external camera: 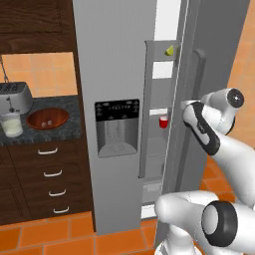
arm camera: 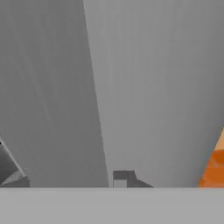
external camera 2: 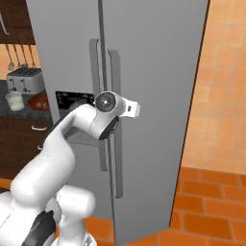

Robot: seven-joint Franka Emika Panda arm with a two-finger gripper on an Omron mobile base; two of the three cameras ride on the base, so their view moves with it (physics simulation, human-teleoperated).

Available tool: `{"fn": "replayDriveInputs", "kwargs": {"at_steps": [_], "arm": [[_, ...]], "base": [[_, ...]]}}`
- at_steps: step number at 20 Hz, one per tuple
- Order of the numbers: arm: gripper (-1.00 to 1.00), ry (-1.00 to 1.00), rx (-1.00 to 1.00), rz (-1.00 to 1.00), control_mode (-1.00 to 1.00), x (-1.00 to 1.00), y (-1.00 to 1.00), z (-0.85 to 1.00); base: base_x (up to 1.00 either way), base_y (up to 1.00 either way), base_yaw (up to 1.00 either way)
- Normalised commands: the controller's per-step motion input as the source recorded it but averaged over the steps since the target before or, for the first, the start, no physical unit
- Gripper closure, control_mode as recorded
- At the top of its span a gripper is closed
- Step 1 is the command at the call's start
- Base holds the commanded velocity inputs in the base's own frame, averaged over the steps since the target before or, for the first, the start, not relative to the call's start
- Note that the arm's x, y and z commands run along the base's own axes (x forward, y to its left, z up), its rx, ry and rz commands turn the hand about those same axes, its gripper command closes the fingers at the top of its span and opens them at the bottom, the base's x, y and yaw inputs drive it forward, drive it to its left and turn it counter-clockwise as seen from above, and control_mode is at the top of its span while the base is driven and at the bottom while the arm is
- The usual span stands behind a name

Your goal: Grab a lemon wedge from the fridge and one ice cube from the ice bowl, and put them in the glass of lemonade.

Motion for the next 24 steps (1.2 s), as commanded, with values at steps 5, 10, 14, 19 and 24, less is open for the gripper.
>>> {"fn": "replayDriveInputs", "kwargs": {"at_steps": [5, 10, 14, 19, 24], "arm": [[1.0, 0.06, 0.1, -0.06, -1.0, -1.0, -1.0, 0.0], [-1.0, 0.01, 0.09, -0.01, -1.0, -0.84, -0.92, 0.24], [-1.0, 0.05, 0.02, 0.0, -1.0, -0.65, -0.39, 0.53], [-1.0, 0.01, -0.04, 0.0, -1.0, -0.38, 0.09, 0.46], [-1.0, 0.04, -0.31, 0.05, -1.0, -0.04, 0.92, 0.01]], "base": [[0.0, 0.0, 0.0], [0.0, 0.0, 0.0], [0.0, 0.0, 0.0], [0.0, 0.0, 0.0], [0.0, 0.0, 0.0]]}}
